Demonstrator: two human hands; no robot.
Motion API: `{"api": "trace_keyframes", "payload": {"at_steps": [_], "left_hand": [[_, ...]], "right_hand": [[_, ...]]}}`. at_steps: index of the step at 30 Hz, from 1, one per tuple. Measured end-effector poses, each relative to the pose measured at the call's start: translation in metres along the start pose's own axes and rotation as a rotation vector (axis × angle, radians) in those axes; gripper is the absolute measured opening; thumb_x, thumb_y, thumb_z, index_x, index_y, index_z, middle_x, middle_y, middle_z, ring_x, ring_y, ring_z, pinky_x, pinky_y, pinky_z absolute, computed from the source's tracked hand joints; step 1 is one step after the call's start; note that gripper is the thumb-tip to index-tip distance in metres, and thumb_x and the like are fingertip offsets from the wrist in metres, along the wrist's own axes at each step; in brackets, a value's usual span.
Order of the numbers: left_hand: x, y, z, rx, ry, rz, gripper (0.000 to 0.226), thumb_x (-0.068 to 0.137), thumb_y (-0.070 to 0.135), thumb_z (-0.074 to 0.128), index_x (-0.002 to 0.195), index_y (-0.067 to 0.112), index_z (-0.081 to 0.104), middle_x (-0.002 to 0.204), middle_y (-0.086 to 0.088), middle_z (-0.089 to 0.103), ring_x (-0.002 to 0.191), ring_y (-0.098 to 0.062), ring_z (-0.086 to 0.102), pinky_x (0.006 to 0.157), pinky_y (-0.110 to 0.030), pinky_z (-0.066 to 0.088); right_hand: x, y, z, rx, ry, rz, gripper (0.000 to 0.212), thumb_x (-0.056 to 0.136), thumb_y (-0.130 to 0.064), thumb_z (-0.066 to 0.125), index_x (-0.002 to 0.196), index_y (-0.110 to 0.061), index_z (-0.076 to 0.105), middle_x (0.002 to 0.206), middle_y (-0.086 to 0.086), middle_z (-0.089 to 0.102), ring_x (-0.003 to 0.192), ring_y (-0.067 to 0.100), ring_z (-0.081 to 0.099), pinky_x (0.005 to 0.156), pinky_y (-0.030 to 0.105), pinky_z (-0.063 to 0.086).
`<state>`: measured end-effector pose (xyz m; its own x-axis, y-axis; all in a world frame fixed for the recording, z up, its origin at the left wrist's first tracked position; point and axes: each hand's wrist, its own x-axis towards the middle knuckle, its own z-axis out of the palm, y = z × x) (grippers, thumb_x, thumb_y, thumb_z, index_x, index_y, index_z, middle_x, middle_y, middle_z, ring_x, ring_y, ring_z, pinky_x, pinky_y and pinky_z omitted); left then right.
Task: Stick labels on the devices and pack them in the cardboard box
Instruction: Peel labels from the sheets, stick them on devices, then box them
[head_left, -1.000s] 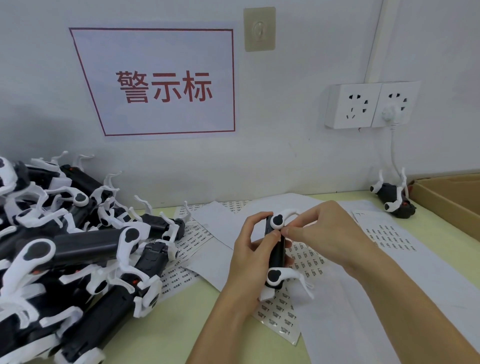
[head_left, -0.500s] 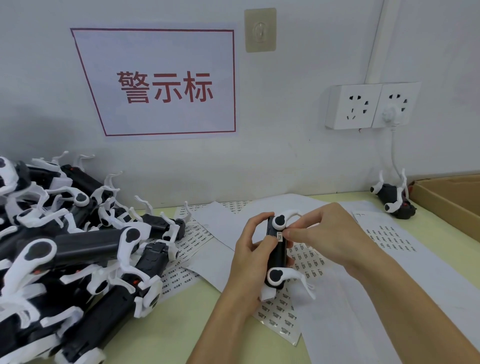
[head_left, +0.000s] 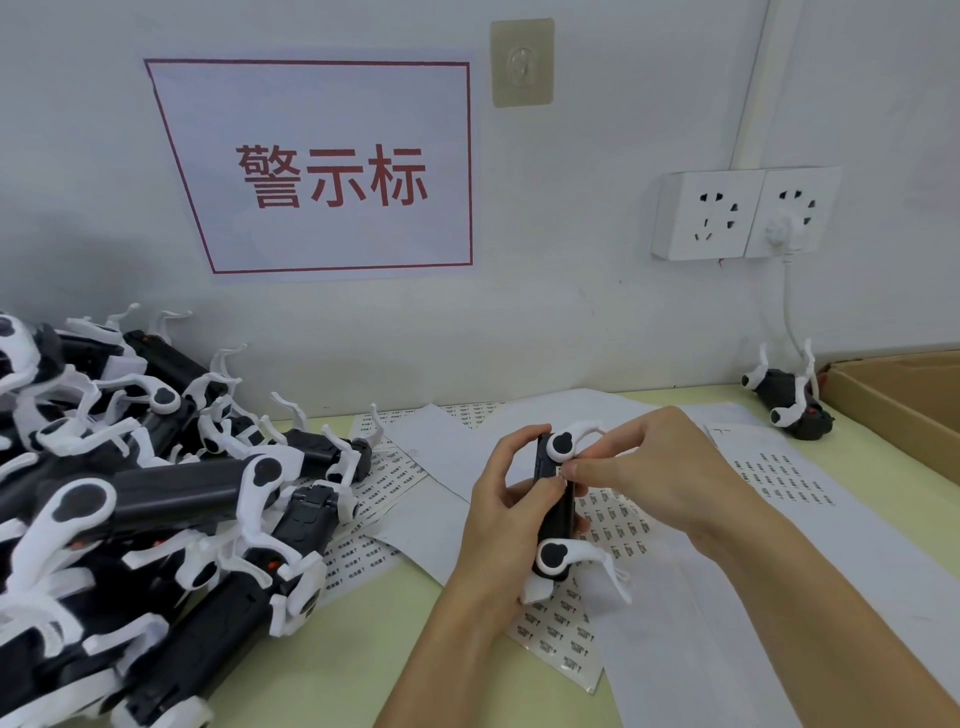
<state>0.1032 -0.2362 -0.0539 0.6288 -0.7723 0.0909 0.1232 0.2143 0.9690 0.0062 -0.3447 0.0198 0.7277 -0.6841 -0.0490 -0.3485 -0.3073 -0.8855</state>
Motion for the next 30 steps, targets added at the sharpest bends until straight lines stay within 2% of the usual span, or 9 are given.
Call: {"api": "trace_keyframes", "payload": {"at_steps": [5, 8, 14, 17, 23, 30], "left_hand": [[0.0016, -0.0006, 0.0003, -0.01, 0.003, -0.015, 0.044, 0.079, 0.024, 0.062, 0.119, 0.042, 0.063, 0.094, -0.017, 0.074, 0.068, -0.029, 0.068, 0.064, -0.037, 0.056], [0.0024, -0.0012, 0.0006, -0.045, 0.005, -0.022, 0.045, 0.078, 0.023, 0.063, 0.119, 0.041, 0.063, 0.096, -0.015, 0.074, 0.067, -0.03, 0.067, 0.066, -0.038, 0.055], [0.0035, -0.0024, -0.0015, -0.1, -0.015, -0.031, 0.049, 0.077, 0.016, 0.055, 0.12, 0.039, 0.064, 0.099, -0.011, 0.074, 0.068, -0.032, 0.065, 0.061, -0.035, 0.054], [0.0039, -0.0025, -0.0011, -0.099, -0.015, -0.033, 0.049, 0.077, 0.016, 0.056, 0.119, 0.039, 0.065, 0.099, -0.011, 0.074, 0.068, -0.032, 0.065, 0.063, -0.036, 0.054], [0.0048, -0.0031, -0.0018, -0.12, -0.017, -0.04, 0.049, 0.077, 0.015, 0.055, 0.121, 0.037, 0.064, 0.098, -0.012, 0.073, 0.067, -0.033, 0.064, 0.063, -0.037, 0.054], [0.0036, -0.002, -0.0016, -0.091, -0.012, -0.044, 0.05, 0.077, 0.018, 0.055, 0.121, 0.04, 0.064, 0.099, -0.013, 0.073, 0.071, -0.032, 0.066, 0.062, -0.036, 0.054]], "right_hand": [[-0.0003, 0.0009, -0.0023, -0.007, -0.015, -0.005, 0.014, 0.077, -0.026, 0.083, 0.064, -0.024, 0.079, 0.068, -0.012, 0.073, 0.066, -0.008, 0.063, 0.062, 0.015, 0.043], [-0.0012, 0.0013, -0.0043, 0.019, -0.047, -0.01, 0.01, 0.075, -0.024, 0.085, 0.066, -0.025, 0.08, 0.069, -0.013, 0.074, 0.068, -0.013, 0.063, 0.063, 0.016, 0.041], [0.0005, 0.0031, -0.0008, -0.003, -0.011, -0.004, 0.011, 0.069, -0.022, 0.09, 0.072, -0.02, 0.08, 0.073, -0.01, 0.075, 0.07, -0.004, 0.068, 0.055, 0.008, 0.041], [0.0008, 0.0037, -0.0011, 0.019, -0.016, 0.01, 0.011, 0.068, -0.019, 0.091, 0.07, -0.02, 0.08, 0.072, -0.01, 0.075, 0.069, -0.005, 0.067, 0.062, 0.015, 0.042], [-0.0006, 0.003, -0.0018, 0.046, -0.027, 0.022, 0.013, 0.068, -0.017, 0.09, 0.065, -0.023, 0.079, 0.069, -0.011, 0.075, 0.069, -0.009, 0.065, 0.065, 0.017, 0.041], [-0.001, 0.0, -0.0017, 0.061, -0.021, 0.046, 0.007, 0.073, -0.02, 0.087, 0.07, -0.02, 0.08, 0.069, -0.007, 0.075, 0.083, 0.004, 0.069, 0.07, 0.02, 0.045]]}}
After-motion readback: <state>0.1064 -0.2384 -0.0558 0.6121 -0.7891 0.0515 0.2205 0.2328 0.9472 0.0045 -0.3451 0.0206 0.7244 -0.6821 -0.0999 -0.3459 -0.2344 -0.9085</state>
